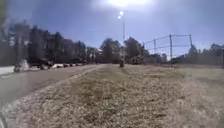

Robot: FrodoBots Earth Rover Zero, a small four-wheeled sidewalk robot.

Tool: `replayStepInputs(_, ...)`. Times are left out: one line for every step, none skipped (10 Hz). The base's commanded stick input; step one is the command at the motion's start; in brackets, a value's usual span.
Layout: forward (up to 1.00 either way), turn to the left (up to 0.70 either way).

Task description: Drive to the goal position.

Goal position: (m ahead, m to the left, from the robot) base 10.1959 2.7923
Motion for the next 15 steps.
replayStepInputs(0.70,0.03)
replayStepInputs(0.70,0.03)
replayStepInputs(0.70,0.03)
replayStepInputs(0.70,0.03)
replayStepInputs(0.70,0.03)
replayStepInputs(0.70,0.03)
replayStepInputs(0.70,0.03)
replayStepInputs(0.70,0.03)
replayStepInputs(0.70,0.03)
replayStepInputs(0.70,0.03)
replayStepInputs(0.70,0.03)
replayStepInputs(0.70,0.03)
replayStepInputs(0.70,0.03)
replayStepInputs(0.70,0.03)
replayStepInputs(0.70,0.03)
